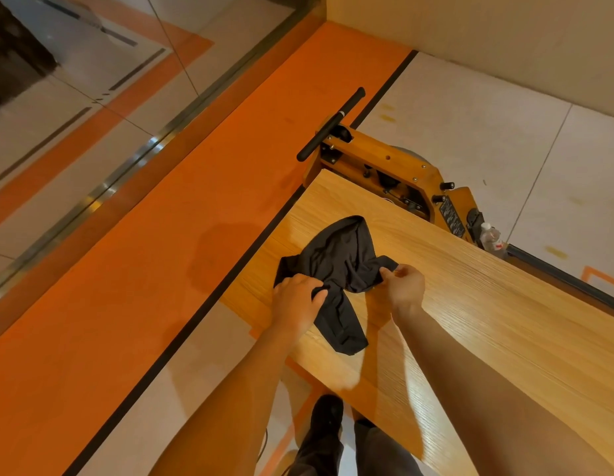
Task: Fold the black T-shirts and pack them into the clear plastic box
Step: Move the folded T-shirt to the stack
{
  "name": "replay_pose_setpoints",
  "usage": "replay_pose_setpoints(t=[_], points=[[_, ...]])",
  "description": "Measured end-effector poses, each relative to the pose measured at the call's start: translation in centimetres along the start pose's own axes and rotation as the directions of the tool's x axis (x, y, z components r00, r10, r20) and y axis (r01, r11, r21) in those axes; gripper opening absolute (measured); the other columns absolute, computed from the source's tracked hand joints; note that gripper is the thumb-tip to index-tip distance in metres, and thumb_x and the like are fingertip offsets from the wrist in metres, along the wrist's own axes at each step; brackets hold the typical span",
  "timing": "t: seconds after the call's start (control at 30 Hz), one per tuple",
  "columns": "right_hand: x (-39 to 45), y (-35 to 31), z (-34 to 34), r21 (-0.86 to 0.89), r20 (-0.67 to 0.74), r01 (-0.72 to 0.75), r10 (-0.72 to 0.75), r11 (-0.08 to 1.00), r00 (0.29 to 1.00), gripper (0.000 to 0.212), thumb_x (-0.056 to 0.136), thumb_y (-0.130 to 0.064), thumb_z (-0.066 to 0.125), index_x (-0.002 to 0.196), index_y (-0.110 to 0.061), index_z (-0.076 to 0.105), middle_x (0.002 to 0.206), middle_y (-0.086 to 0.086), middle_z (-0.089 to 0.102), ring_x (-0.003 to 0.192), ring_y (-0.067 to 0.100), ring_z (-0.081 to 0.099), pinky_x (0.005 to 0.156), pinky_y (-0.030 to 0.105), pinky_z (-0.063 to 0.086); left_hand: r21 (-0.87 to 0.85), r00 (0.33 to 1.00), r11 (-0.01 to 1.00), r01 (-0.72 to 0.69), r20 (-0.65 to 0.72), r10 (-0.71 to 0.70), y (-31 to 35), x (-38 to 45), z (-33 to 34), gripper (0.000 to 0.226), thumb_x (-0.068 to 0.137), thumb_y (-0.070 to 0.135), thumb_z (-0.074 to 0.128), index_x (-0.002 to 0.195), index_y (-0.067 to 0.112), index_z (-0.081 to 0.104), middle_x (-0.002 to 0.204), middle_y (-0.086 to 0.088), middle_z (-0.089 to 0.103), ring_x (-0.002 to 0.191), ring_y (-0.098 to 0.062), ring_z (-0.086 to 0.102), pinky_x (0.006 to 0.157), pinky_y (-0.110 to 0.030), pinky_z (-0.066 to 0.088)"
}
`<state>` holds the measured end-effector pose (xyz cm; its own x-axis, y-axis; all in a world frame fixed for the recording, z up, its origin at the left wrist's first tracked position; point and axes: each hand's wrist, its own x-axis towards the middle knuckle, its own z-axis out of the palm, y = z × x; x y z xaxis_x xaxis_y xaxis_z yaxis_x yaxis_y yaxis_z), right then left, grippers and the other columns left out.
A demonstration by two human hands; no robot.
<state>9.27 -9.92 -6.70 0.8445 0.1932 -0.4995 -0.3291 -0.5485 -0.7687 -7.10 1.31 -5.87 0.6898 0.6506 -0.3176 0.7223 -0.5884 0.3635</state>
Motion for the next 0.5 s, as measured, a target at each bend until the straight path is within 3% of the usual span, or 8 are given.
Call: replay_pose_setpoints(t=[0.13,0.27,0.33,0.43,0.5], points=[[-0.1,0.3,-0.3,0.039,-0.015,0.003,-0.003,0.999,1.0,0.038,0.096,-0.018,0.059,0.063,-0.011,0.043,0.063,0.009,0.043,0.063,0.021,0.038,0.064,0.036,0.033,0.052,1.0,0.999,0.013,0.008,-0.013,0.7,0.1,-0.6,0.035,0.102,0.043,0.034,0.11,0.021,0.06,0.096,0.0,0.067,0.093,-0.021,0.057,0.085,-0.032,0.037],[-0.1,0.2,-1.5,0.076,-0.065,0.013,-0.008,0.997,0.998,0.022,0.098,-0.016,0.055,0.078,-0.008,0.055,0.072,0.006,0.053,0.068,0.021,0.046,0.066,0.035,0.038,0.186,0.997,0.982,0.016,-0.074,-0.003,1.5,0.3,-1.4,0.038,0.104,0.042,0.027,0.108,0.017,0.056,0.087,-0.001,0.064,0.076,-0.015,0.051,0.081,-0.029,0.035],[-0.1,0.3,-2.4,0.077,-0.085,0.043,-0.037,0.996,0.996,0.019,0.098,-0.016,0.055,0.081,-0.007,0.058,0.075,0.006,0.057,0.072,0.021,0.051,0.067,0.034,0.04,0.18,0.988,0.983,0.026,-0.156,0.002,2.1,0.7,-2.0,0.037,0.104,0.042,0.029,0.108,0.019,0.057,0.085,0.0,0.062,0.076,-0.015,0.05,0.081,-0.029,0.035],[-0.1,0.6,-3.5,0.117,-0.096,0.066,-0.055,0.991,0.994,0.029,0.097,-0.016,0.058,0.068,-0.013,0.056,0.068,0.006,0.056,0.068,0.02,0.05,0.065,0.034,0.041,0.044,0.975,0.999,-0.013,-0.222,0.022,3.3,1.9,-2.4,0.029,0.102,0.039,0.04,0.11,0.021,0.061,0.092,0.003,0.066,0.089,-0.019,0.058,0.089,-0.032,0.036],[0.0,0.6,-3.9,0.171,-0.087,0.071,-0.057,0.983,0.995,0.02,0.096,-0.015,0.059,0.078,-0.012,0.067,0.076,0.005,0.064,0.076,0.02,0.057,0.072,0.036,0.048,-0.03,0.971,0.996,-0.082,-0.228,0.073,4.5,2.8,-2.7,0.025,0.1,0.036,0.047,0.115,0.021,0.061,0.104,0.002,0.067,0.102,-0.021,0.057,0.094,-0.035,0.036]])
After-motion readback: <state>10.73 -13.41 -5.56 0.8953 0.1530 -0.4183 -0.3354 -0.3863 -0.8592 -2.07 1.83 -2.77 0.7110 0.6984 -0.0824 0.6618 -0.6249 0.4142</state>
